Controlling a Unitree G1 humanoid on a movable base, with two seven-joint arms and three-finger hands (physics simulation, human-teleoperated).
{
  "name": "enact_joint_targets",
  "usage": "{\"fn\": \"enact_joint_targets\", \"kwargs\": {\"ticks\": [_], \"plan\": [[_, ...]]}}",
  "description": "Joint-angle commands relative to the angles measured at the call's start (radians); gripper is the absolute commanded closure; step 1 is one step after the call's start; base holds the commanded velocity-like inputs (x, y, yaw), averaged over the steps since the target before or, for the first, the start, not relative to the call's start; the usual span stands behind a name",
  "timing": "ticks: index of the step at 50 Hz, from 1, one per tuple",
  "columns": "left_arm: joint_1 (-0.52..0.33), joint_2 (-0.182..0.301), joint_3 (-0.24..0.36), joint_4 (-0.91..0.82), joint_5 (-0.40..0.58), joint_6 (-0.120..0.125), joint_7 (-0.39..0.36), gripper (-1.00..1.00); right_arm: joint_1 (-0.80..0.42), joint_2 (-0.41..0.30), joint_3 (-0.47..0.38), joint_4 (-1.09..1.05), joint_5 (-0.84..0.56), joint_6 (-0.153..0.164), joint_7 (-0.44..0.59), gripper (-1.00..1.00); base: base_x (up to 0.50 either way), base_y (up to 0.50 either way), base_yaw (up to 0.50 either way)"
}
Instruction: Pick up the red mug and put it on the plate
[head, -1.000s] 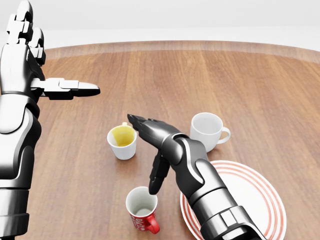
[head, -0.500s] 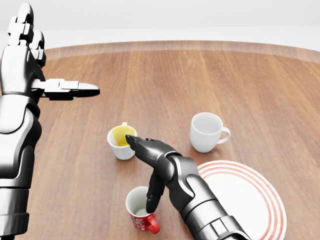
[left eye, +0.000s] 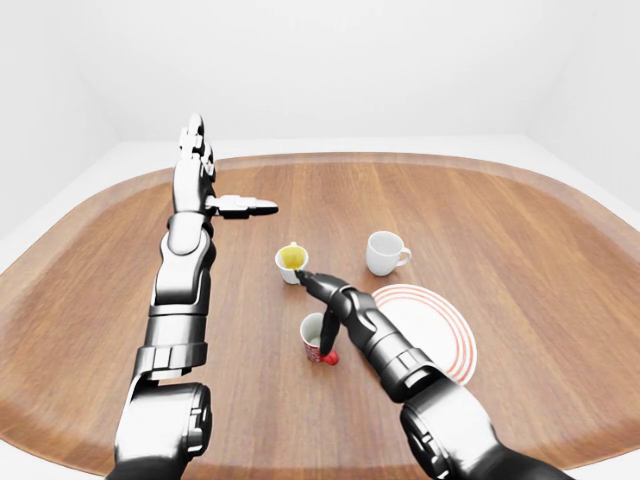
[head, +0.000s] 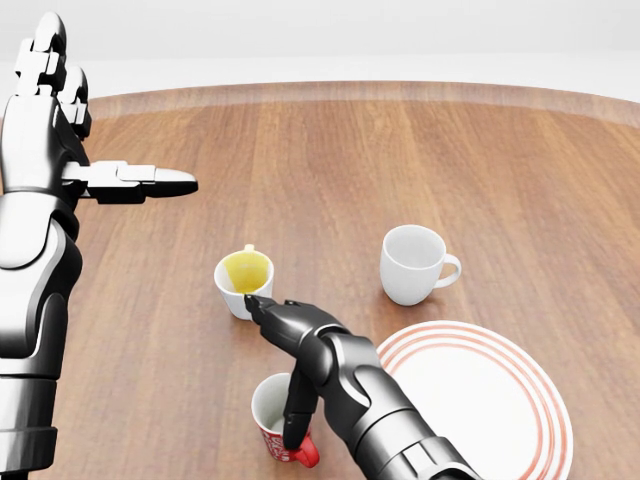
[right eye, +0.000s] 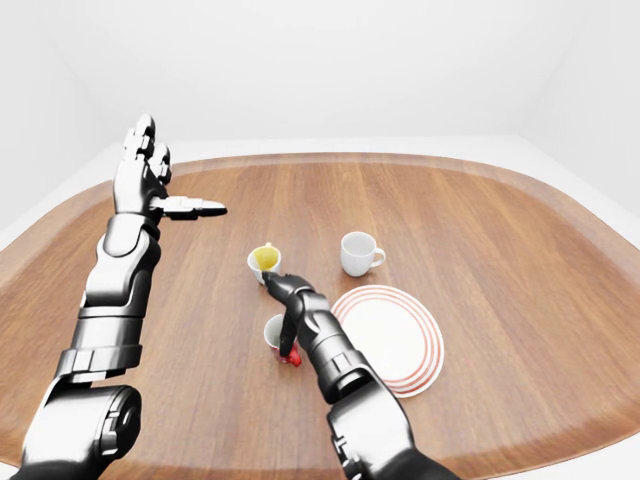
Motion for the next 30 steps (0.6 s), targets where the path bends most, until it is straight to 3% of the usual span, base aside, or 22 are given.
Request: {"fn": "enact_joint_targets", "kwargs": {"ticks": [1, 30], "plan": [[0.001, 0.000, 0.000, 0.001, -0.002, 0.000, 0.001, -1.00, -0.011, 0.015, 0.004, 0.063, -0.003, 0.000, -0.031, -1.00, 0.00, 0.00, 0.00], [0.007, 0.003, 0.003, 0.013, -0.008, 0.000, 0.000, -1.00, 0.002, 0.033, 0.009, 0.173, -0.022, 0.000, -0.084, -1.00, 0.00, 0.00, 0.00]]}}
